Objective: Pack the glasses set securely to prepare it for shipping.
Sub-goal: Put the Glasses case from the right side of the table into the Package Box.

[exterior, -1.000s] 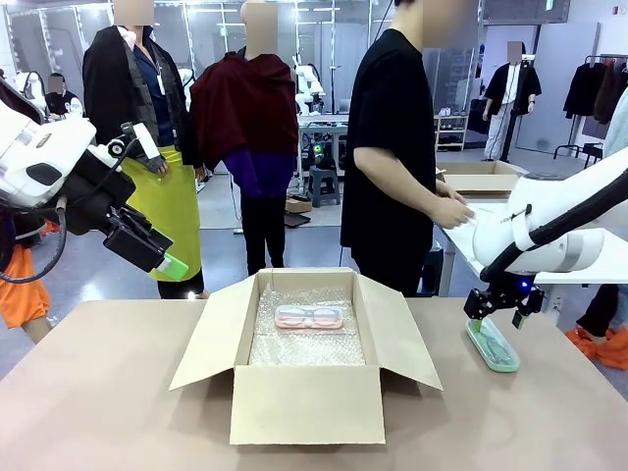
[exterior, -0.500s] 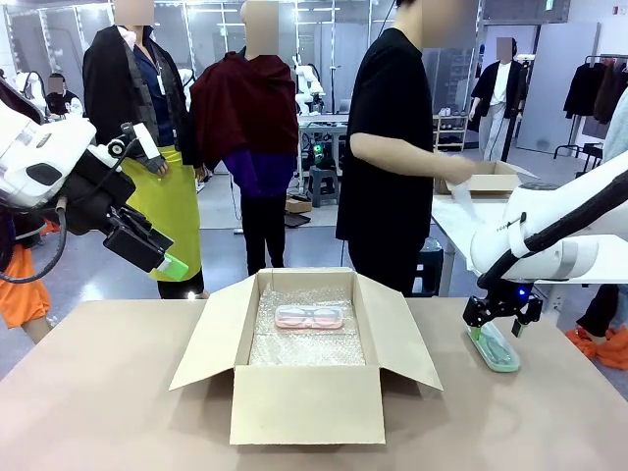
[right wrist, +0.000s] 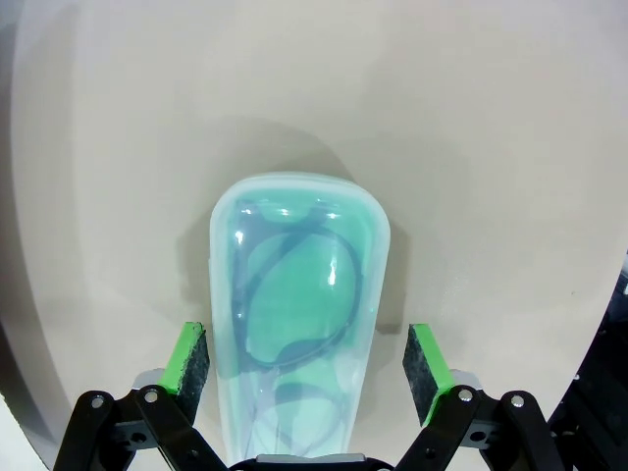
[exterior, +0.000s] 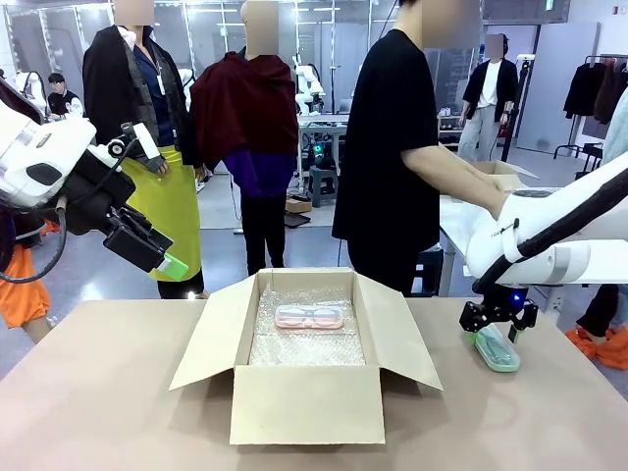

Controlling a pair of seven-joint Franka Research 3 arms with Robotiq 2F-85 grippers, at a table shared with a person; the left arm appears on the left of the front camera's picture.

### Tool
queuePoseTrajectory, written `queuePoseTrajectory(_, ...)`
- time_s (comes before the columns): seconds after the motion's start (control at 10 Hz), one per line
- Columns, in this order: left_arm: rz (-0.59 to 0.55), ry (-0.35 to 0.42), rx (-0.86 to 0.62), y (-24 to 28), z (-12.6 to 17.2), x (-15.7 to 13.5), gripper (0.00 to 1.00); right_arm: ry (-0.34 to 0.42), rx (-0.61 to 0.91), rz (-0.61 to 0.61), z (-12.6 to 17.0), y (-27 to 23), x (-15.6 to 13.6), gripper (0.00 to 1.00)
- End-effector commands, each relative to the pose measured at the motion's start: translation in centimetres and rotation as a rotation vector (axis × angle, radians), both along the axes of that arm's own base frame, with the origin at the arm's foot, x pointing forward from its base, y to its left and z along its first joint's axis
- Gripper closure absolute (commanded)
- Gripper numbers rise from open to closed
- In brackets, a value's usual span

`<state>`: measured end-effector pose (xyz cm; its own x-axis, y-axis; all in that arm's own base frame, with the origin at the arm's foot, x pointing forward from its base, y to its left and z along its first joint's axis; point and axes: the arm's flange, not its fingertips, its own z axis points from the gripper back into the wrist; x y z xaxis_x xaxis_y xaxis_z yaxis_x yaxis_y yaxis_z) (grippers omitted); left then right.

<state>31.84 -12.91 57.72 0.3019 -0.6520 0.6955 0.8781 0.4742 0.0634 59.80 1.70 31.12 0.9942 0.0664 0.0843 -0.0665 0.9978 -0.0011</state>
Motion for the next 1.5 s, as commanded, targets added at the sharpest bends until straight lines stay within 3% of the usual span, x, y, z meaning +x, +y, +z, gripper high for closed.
queuePoseTrajectory(0.0,-0.022,0.001,-0.008,0.3,0.1,-0.1,0.00,-0.006,0.000,-0.034,-0.1,0.8,0.6,0.10)
queuePoseTrajectory(0.6,-0.022,0.001,-0.008,0.3,0.1,-0.1,0.00,0.009,0.011,-0.063,-0.1,0.5,0.5,0.68)
queuePoseTrajectory(0.8,-0.022,0.001,-0.008,0.3,0.1,-0.1,0.00,0.023,0.023,-0.008,2.2,0.1,-0.7,0.72)
queuePoseTrajectory(1.0,-0.022,0.001,-0.008,0.3,0.1,-0.1,0.00,0.001,0.054,0.114,8.0,0.0,-2.5,0.72)
queuePoseTrajectory(1.1,-0.022,0.001,-0.008,0.3,0.1,-0.1,0.00,-0.049,0.009,0.131,10.7,0.0,-3.2,0.72)
queuePoseTrajectory(1.3,-0.022,0.001,-0.008,0.3,0.1,-0.1,0.00,-0.088,0.019,0.164,13.0,0.5,-3.4,0.72)
queuePoseTrajectory(1.4,-0.022,0.001,-0.008,0.3,0.1,-0.1,0.00,-0.103,0.028,0.250,14.0,1.1,-3.5,0.72)
